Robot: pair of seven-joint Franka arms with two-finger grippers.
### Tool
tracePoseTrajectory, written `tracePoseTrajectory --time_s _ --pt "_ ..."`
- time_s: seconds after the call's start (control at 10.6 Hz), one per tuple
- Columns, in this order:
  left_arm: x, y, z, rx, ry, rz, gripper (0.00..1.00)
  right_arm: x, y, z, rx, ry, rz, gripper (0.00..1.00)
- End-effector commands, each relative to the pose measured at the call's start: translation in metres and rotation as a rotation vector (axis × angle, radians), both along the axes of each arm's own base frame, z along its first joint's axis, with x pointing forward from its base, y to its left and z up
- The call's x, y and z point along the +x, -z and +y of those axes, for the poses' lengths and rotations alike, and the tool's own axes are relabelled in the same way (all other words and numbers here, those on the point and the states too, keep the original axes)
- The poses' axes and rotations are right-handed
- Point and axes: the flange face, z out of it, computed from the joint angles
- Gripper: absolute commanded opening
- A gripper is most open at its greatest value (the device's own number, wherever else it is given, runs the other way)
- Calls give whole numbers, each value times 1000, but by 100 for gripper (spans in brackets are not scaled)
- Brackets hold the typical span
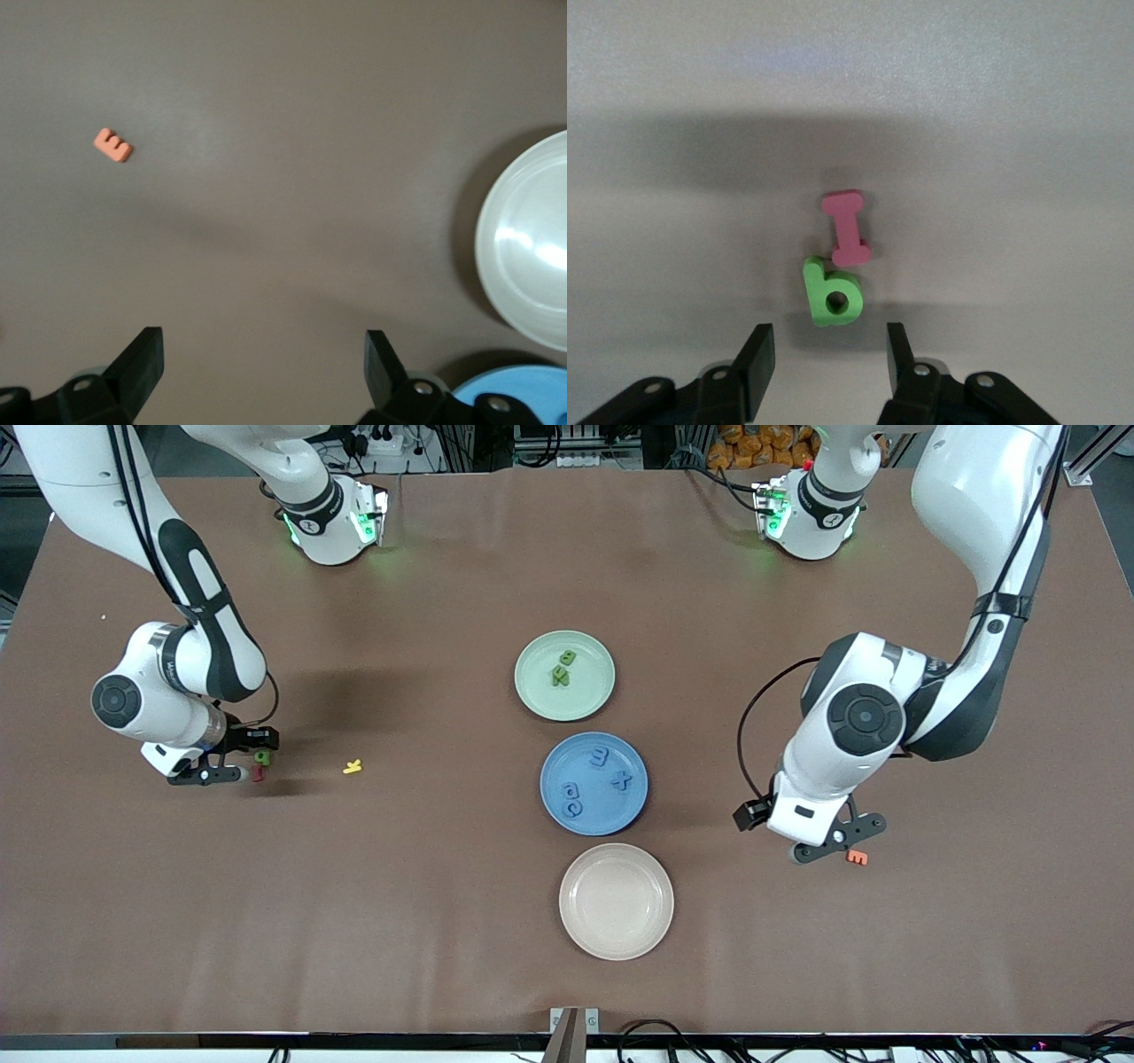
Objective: Sort letters by color into matching plates
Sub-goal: 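Release the m on the blue plate and lift the left gripper away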
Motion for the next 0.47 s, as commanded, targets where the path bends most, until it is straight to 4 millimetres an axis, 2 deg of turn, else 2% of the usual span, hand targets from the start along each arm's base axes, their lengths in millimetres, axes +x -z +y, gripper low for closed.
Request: tracePoseTrajectory --time_s 0.0,0.19,0.28,0.38 --pt "-27 -5 28 31 48 47 100 0 7 1 -7 20 -26 57" --pt "-45 -20 61 14 115 78 100 1 9 3 -10 18 -33 56" --pt "-54 -31 86 11 142 81 100 2 8 3 -10 18 -38 55" --pt "-66 -43 102 -10 184 87 100 2 10 2 -12 17 -38 55"
